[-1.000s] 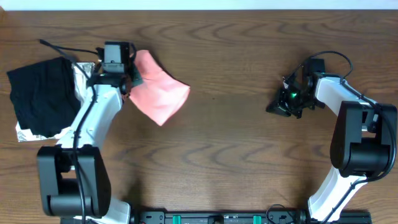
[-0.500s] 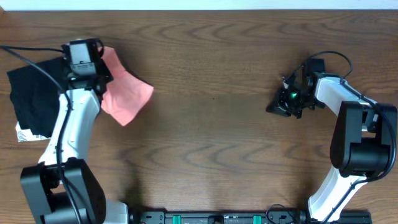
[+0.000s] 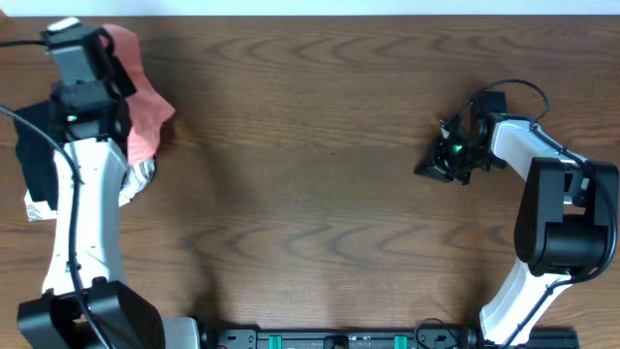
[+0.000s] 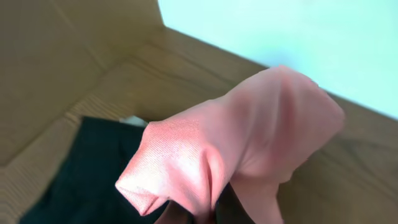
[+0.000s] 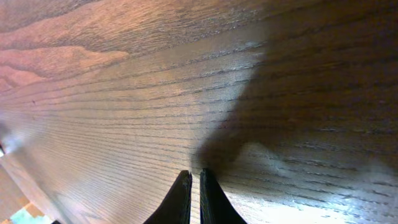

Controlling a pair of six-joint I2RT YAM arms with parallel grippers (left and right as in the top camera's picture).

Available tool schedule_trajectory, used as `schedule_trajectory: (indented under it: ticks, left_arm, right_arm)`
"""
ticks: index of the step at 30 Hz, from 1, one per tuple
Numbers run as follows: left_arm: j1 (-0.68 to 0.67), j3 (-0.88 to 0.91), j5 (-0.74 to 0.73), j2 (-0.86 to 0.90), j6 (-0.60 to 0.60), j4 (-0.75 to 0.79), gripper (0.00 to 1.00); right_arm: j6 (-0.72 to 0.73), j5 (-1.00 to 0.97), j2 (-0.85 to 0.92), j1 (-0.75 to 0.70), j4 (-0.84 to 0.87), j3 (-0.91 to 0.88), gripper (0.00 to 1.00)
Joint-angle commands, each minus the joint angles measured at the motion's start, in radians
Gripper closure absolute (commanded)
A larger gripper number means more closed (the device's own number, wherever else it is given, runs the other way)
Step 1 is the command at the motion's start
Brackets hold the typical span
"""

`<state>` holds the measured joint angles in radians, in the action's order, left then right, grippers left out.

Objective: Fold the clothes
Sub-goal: 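Carry the pink bundle left and lay it on the black stack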

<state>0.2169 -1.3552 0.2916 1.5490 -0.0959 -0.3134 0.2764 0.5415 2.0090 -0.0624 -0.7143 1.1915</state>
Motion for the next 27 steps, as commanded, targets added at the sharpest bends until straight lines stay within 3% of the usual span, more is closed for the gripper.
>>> schedule_trajectory:
  ticks: [1, 27]
  left_arm:
    - [0.043, -0.047, 0.017, -0.027, 0.017, 0.002, 0.94]
    - [0.346, -0.008, 0.017, -0.016, -0.044, -0.048, 0.94]
  right_arm:
    - [-0.012, -0.134, 0.033, -0.002, -0.016, -0.029, 0.92]
    - [-0.012, -0.134, 0.033, -0.002, -0.039, -0.029, 0.92]
